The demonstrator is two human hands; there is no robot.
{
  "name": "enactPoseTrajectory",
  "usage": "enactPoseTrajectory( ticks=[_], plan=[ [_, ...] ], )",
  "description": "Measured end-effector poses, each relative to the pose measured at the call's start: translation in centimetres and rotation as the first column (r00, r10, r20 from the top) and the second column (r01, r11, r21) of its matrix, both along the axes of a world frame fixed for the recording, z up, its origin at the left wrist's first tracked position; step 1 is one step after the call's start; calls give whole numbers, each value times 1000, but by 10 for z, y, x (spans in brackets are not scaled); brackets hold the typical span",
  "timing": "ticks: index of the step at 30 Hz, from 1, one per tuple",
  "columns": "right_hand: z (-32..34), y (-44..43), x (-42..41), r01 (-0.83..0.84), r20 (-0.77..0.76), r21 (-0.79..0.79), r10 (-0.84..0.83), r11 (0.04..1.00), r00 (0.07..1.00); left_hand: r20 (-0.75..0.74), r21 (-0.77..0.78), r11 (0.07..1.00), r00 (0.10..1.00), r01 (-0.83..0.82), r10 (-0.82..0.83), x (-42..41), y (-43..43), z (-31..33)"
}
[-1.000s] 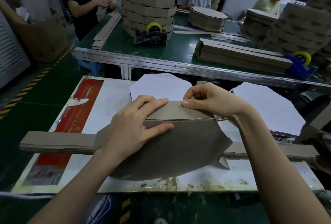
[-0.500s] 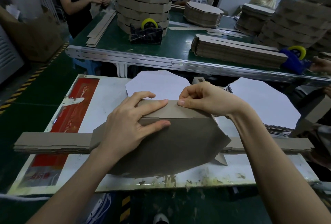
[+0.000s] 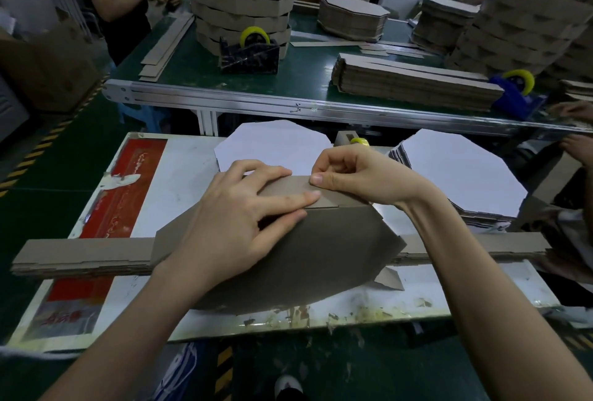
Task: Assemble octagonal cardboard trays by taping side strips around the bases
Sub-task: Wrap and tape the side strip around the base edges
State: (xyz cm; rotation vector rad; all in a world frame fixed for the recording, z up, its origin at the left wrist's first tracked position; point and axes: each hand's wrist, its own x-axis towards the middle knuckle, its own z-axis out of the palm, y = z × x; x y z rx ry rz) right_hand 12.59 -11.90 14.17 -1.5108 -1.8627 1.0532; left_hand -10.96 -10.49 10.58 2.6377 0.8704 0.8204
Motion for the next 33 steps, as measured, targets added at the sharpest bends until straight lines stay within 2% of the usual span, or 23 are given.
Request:
enactPoseTrajectory(
  ticks=[3,5,6,8,9,10,13,20,23,25,28,30,33],
  plan=[
    [4,2,10,2,-12,-35,-2,999,1000,-9,-28,1000,1000,5,-5,10,-1,7],
    [-3,12,21,192,-67,28,-190,981,980,-1,-54,998,1000,8,-9,16,1,10],
    [-10,19,27,349,-103,79,-341,934,934,7,-69,998,1000,12,-11,19,3,11],
    [-28,36,44,635,-115,213,-626,743,771,16,-89,996,1000,17,-16,26,6,13],
    [-38,45,54,706,-72,266,-717,656,693,13,-96,995,1000,20,-19,29,7,14],
    [-47,54,67,738,-14,281,-766,614,643,4,-104,994,1000,23,-22,32,9,15],
    [-74,79,105,772,161,171,-790,613,592,-31,-128,992,999,24,-28,41,16,19],
    [-140,118,173,767,474,-88,-651,635,593,-45,-149,989,999,1,-8,55,32,18],
    [-162,124,188,773,483,-173,-631,611,607,-21,-168,986,1000,0,-4,59,42,15],
    [-175,128,197,789,489,-175,-643,589,589,-21,-183,983,1000,8,-12,61,49,13],
    [-183,138,207,834,435,-197,-717,515,545,-31,-203,979,999,1,-8,63,58,10],
    [-181,142,212,837,405,-263,-733,479,547,-32,-208,978,999,-6,-1,65,62,9],
    [-180,140,218,837,210,-377,-844,396,494,-30,-210,978,1000,-10,4,68,65,8]
  ],
)
